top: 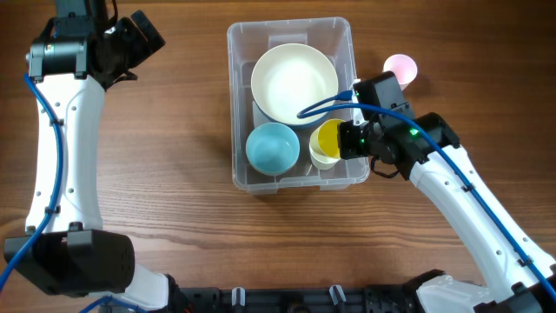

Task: Pack container
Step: 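Carry the yellow cup into the bin onto the white cup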

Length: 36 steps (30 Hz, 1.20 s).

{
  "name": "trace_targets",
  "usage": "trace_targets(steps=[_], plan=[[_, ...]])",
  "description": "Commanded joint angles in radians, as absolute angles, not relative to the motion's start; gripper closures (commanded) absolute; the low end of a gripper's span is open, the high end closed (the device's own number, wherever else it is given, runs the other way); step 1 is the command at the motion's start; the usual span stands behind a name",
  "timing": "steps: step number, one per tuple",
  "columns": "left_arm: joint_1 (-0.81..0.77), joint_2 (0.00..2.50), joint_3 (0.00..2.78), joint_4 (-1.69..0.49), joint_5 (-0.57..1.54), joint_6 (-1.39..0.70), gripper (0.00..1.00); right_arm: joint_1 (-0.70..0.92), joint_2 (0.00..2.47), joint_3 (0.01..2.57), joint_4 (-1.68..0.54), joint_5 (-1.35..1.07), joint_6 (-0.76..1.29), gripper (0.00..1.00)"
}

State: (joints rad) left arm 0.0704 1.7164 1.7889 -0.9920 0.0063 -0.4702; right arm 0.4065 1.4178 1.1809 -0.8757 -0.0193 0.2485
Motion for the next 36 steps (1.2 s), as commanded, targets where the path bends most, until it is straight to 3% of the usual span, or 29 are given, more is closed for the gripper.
trace_targets(steps=[1, 19, 20, 22, 24, 36], plan=[[0.075, 1.694, 1.8, -0.992, 0.018, -0.48, 0.0, 0.412, 1.417, 1.184, -0.889, -0.025, 0.257, 0.96], [0.075, 1.694, 1.8, -0.992, 0.018, -0.48, 0.0, 0.412, 1.417, 1.184, -0.914, 0.033, 0.298, 0.95], [0.075, 1.694, 1.8, -0.992, 0.018, -0.48, 0.0, 0.412, 1.417, 1.184, -0.914, 0.032, 0.298, 0.91], [0.075, 1.694, 1.8, -0.992, 0.018, -0.48, 0.0, 0.412, 1.417, 1.184, -0.911, 0.032, 0.295, 0.65], [0.075, 1.694, 1.8, -0.992, 0.018, -0.48, 0.0, 0.412, 1.417, 1.184, -0.896, 0.033, 0.287, 0.58], [0.075, 1.694, 1.8, -0.992, 0.018, -0.48, 0.0, 0.291, 1.416, 1.186, -0.579, 0.102, 0.268, 0.52]])
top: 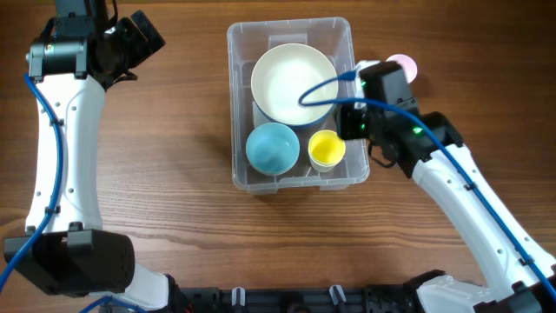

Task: Pack container
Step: 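Carry the yellow cup into the bin onto the white cup, then move the right gripper toward the pink cup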

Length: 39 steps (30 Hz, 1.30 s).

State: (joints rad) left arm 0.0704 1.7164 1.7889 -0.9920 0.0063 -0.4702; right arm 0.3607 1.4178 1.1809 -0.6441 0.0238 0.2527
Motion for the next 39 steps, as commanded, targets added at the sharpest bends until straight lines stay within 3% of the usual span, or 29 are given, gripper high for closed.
trace_targets(steps=[1, 12, 30, 36, 39], plan=[[0.075, 1.694, 1.8, -0.992, 0.018, -0.48, 0.0, 0.265, 1.416, 1.186, -0.551, 0.113, 0.271, 0.53], [0.075, 1.694, 1.8, -0.992, 0.018, -0.48, 0.0, -0.015, 1.492, 1.185, -0.395, 0.112, 0.292, 0.57], [0.075, 1.694, 1.8, -0.992, 0.018, -0.48, 0.0, -0.042, 1.922, 1.185, -0.167, 0.113, 0.322, 0.57], [0.075, 1.694, 1.8, -0.992, 0.018, -0.48, 0.0, -0.044, 1.916, 1.186, -0.153, 0.12, 0.314, 0.86], [0.075, 1.694, 1.8, -0.992, 0.018, -0.48, 0.0, -0.044, 1.894, 1.186, -0.154, 0.128, 0.313, 0.95]])
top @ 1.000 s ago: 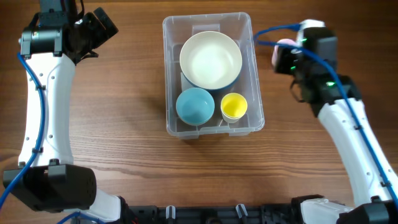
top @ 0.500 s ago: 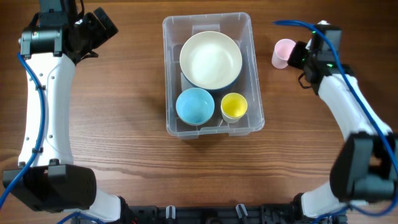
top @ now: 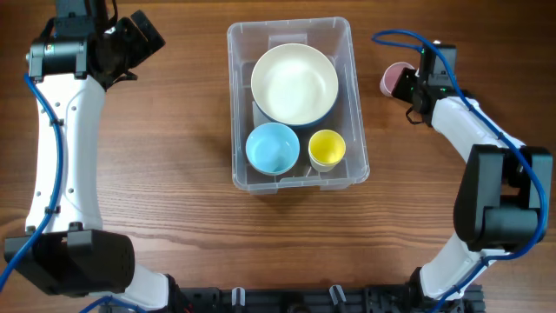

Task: Pack container
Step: 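Move the right gripper toward the pink cup, then grasp the pink cup rim and lift it left over the bin, then lower the pink cup into the yellow cup and open the right gripper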

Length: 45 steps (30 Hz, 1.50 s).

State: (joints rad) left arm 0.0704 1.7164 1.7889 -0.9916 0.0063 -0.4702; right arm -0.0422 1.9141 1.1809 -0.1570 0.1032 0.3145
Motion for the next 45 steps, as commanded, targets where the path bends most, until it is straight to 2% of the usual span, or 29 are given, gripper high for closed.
trace_targets(steps=[1, 9, 18, 25, 37, 45], plan=[[0.075, 1.694, 1.8, -0.992, 0.018, -0.48, 0.0, -0.044, 1.884, 1.186, -0.155, 0.128, 0.308, 0.96], [0.075, 1.694, 1.8, -0.992, 0.018, -0.48, 0.0, -0.042, 1.707, 1.186, -0.256, 0.123, 0.227, 0.96], [0.075, 1.694, 1.8, -0.992, 0.018, -0.48, 0.0, -0.042, 1.28, 1.186, -0.662, -0.245, 0.212, 0.96], [0.075, 1.694, 1.8, -0.992, 0.018, -0.48, 0.0, -0.011, 1.12, 1.186, -0.848, -0.316, 0.164, 0.96], [0.075, 1.694, 1.8, -0.992, 0.018, -0.48, 0.0, 0.244, 1.228, 1.185, -0.936, -0.221, 0.131, 0.96], [0.075, 1.694, 1.8, -0.992, 0.018, -0.48, 0.0, 0.316, 1.364, 1.185, -0.935, -0.182, 0.134, 0.96]])
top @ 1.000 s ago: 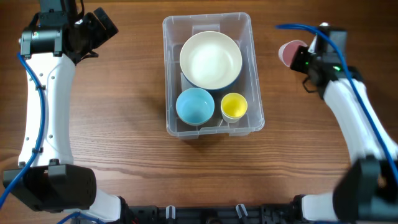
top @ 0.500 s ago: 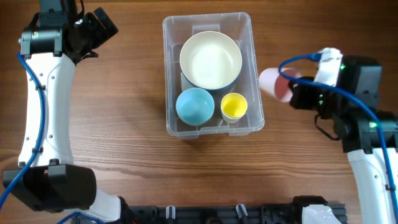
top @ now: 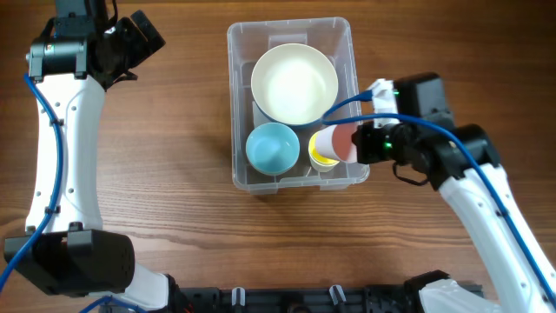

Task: Pack container
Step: 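Lower the pink cup into the yellow cup and open the right gripper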

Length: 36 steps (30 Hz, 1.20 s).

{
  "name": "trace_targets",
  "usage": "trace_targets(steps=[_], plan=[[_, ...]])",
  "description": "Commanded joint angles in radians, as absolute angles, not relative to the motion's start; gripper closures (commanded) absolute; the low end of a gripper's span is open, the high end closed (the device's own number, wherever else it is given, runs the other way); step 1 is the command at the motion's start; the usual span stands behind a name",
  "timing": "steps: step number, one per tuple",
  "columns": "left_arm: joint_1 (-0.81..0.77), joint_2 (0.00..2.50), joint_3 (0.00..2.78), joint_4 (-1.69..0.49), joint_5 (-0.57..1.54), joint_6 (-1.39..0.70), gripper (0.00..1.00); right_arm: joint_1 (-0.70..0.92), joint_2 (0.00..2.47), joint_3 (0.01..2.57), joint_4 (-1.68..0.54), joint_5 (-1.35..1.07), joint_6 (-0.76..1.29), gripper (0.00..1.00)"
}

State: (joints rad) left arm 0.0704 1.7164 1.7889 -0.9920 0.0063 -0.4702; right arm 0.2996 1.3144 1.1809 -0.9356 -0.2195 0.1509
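Note:
A clear plastic container (top: 236, 104) stands at the table's middle, holding a large cream bowl (top: 294, 83), a light blue bowl (top: 272, 147) and a yellow cup (top: 320, 156). My right gripper (top: 352, 142) is shut on a pink cup (top: 335, 141), tilted on its side over the yellow cup at the container's right wall. The left gripper (top: 143, 33) stays far back at the left; its fingers cannot be made out.
The wooden table (top: 174, 217) surrounds the container. A blue cable (top: 347, 103) loops from the right arm over the container's right edge. The left arm runs along the table's left side.
My right gripper was at the pink cup standing on the table right of the container. Now it holds that cup, tilted, over the yellow cup inside the container. The left arm is unmoved.
My right gripper was at the yellow cup in the container's front right corner. Then it stood clear, the yellow cup left inside. Then it was at the pink cup on the table, and now it holds that cup over the yellow one.

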Motion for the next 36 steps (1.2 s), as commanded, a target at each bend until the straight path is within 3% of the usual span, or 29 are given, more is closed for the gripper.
trace_targets(steps=[1, 15, 17, 21, 30, 31, 36], plan=[[0.075, 1.694, 1.8, -0.992, 0.018, -0.48, 0.0, 0.317, 1.378, 1.185, -0.934, -0.179, 0.134, 0.96], [0.075, 1.694, 1.8, -0.992, 0.018, -0.48, 0.0, 0.317, 1.414, 1.185, -0.909, -0.119, 0.163, 0.94], [0.075, 1.694, 1.8, -0.992, 0.018, -0.48, 0.0, 0.317, 1.414, 1.185, -0.908, -0.12, 0.16, 0.77], [0.075, 1.694, 1.8, -0.992, 0.018, -0.48, 0.0, 0.317, 1.414, 1.185, -0.906, -0.12, 0.159, 0.62], [0.075, 1.694, 1.8, -0.992, 0.018, -0.48, 0.0, 0.317, 1.414, 1.186, -0.803, -0.184, 0.159, 0.51], [0.075, 1.694, 1.8, -0.992, 0.018, -0.48, 0.0, 0.315, 1.414, 1.186, -0.73, -0.131, 0.162, 0.43], [0.075, 1.694, 1.8, -0.992, 0.018, -0.48, 0.0, 0.287, 1.414, 1.186, -0.619, -0.03, 0.216, 0.32]])
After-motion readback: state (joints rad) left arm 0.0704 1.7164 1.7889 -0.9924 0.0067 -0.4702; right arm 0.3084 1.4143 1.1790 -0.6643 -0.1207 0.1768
